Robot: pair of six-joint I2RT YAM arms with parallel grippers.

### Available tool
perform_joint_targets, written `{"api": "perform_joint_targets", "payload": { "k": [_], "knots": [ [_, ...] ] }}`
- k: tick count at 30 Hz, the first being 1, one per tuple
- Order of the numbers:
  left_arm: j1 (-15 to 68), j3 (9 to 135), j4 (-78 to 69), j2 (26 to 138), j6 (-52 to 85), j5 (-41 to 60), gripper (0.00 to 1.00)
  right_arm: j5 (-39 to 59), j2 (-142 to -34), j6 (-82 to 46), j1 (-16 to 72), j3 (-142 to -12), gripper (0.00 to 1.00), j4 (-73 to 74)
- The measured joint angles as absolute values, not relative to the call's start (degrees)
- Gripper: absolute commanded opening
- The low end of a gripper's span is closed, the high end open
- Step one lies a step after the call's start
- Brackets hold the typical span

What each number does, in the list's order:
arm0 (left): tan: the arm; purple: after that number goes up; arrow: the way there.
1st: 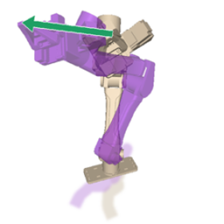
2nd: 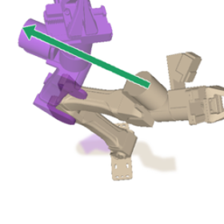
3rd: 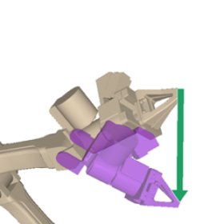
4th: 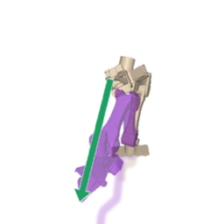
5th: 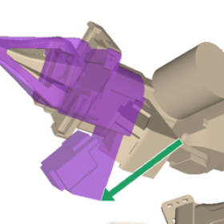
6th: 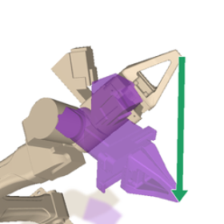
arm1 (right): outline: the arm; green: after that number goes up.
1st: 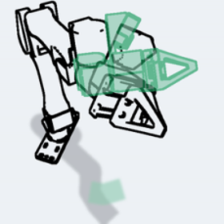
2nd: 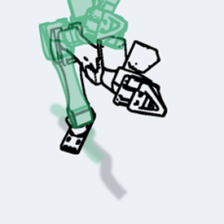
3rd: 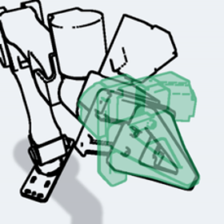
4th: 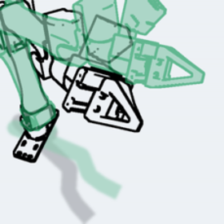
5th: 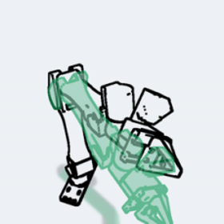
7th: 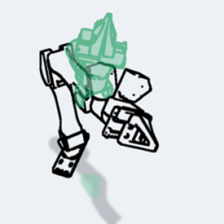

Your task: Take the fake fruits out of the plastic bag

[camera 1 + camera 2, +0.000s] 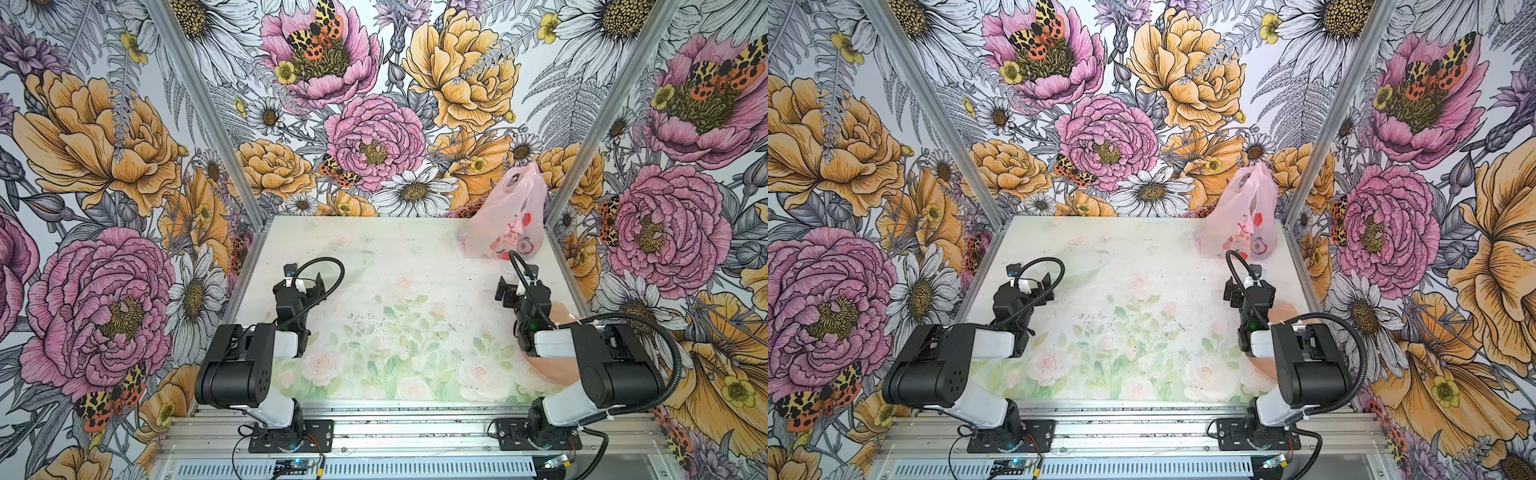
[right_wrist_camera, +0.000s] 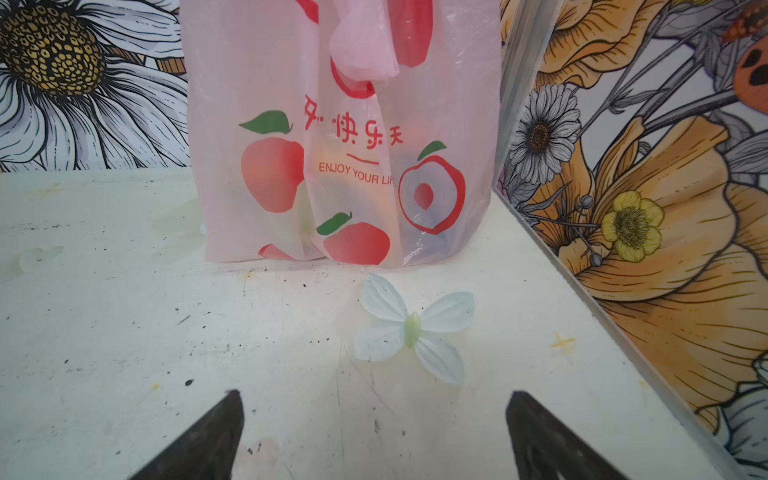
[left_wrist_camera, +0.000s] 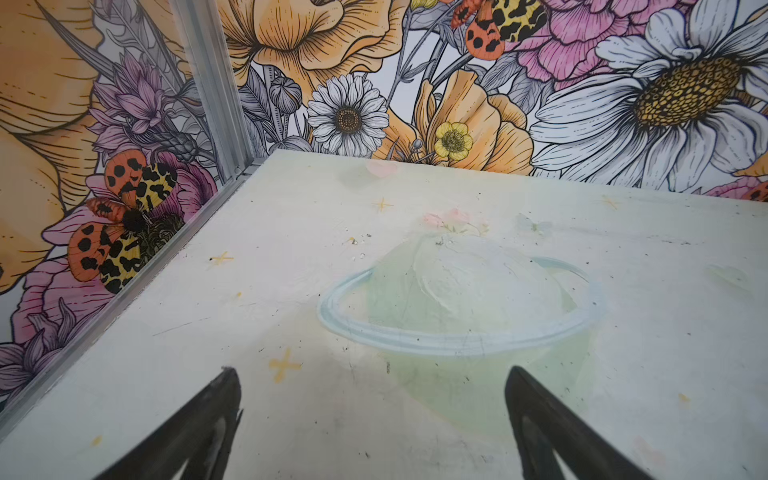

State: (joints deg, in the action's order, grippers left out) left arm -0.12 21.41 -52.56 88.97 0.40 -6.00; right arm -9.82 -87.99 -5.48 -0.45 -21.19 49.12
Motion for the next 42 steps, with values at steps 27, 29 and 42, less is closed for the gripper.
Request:
{"api": "perform_joint_targets", "payload": {
  "k": [27,29,42],
  "knots": [
    [-1.1,21.4,-52.5,89.0,0.4,-5.2,0.99,-9.8,-88.0,-5.5,-0.4,-21.2,0.99,49.1],
    [-1.3,21.4,-52.6,89.0,0.5,-4.8,0.99,-9.8,-88.0,-5.5,-0.4,-21.2,0.99,49.1],
    [-0.1,16.9,-53.7,83.4,-0.7,-3.0,0.99,-8.7,-87.8,-3.8,0.5,-21.1,0.99,49.2]
  ]
}}
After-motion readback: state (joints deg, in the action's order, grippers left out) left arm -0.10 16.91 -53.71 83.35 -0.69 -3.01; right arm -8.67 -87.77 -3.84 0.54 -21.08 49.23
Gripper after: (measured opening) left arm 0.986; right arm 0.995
